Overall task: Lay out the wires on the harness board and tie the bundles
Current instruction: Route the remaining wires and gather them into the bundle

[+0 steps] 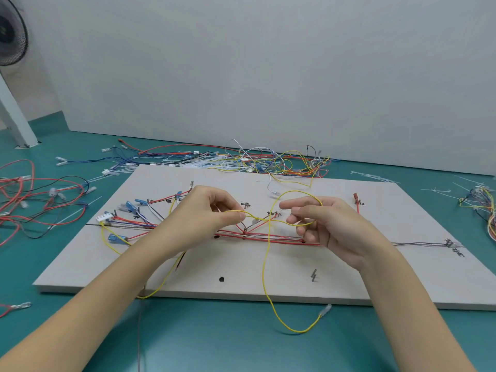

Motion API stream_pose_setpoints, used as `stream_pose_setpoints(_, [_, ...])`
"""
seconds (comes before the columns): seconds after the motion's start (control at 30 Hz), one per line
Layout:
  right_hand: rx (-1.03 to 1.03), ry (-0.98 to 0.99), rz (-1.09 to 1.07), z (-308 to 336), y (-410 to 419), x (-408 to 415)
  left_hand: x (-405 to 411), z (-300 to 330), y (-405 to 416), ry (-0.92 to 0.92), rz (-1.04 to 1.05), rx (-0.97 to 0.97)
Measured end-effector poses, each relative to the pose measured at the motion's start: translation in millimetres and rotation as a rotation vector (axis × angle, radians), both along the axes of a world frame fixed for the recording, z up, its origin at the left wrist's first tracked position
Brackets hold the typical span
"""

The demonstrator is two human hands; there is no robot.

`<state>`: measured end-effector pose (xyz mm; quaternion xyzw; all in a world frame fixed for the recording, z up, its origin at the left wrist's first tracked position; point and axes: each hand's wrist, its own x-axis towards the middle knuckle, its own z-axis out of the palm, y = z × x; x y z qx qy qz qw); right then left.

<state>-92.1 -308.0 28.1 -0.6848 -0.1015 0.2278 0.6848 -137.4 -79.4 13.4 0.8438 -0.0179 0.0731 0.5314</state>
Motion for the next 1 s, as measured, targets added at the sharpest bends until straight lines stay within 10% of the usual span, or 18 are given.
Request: stream_pose_setpoints(1.0, [-0.338,-0.134,0.101,-8,12,-10,-4,-2,-7,-0.019,-0.103,-0.316])
